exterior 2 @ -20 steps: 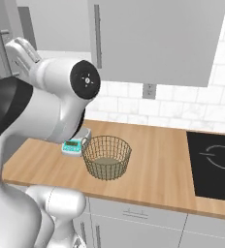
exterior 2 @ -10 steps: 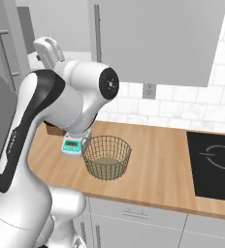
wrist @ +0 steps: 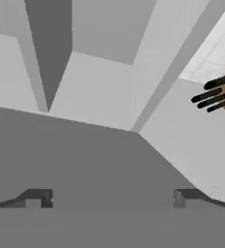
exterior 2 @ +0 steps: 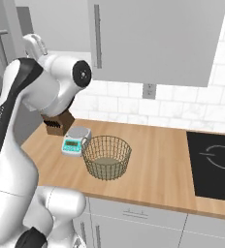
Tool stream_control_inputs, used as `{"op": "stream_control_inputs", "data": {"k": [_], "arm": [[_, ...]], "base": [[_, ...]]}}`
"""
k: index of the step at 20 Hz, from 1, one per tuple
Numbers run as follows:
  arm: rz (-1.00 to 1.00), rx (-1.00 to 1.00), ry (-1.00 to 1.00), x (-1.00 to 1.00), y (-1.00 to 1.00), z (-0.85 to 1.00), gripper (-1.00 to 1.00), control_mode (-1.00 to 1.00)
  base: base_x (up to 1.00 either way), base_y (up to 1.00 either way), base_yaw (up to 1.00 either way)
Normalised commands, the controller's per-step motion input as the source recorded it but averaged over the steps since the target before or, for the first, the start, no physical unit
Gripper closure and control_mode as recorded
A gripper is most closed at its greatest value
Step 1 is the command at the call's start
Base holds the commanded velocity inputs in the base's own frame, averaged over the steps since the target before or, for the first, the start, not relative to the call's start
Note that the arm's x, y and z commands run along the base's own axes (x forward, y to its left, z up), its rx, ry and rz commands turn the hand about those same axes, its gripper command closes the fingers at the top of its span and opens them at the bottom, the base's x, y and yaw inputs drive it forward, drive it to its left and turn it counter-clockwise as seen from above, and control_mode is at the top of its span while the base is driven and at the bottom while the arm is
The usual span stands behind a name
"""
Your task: Open the cabinet, pick up the bread from the cabinet and place it in the basket. Then move the basket to the dining counter.
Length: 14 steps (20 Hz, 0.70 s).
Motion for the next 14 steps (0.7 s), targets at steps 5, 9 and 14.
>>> {"op": "stream_control_inputs", "data": {"k": [5,9,14], "arm": [[0.2,0.0,0.2,-0.6,0.69,0.33,-1.0,-1.0],[0.2,0.0,0.04,-1.0,0.94,0.13,-1.0,-1.0],[0.07,-0.01,-0.06,-0.79,1.0,-0.19,-1.0,-1.0]], "base": [[0.0,0.0,0.0],[0.0,0.0,0.0],[0.0,0.0,0.0]]}}
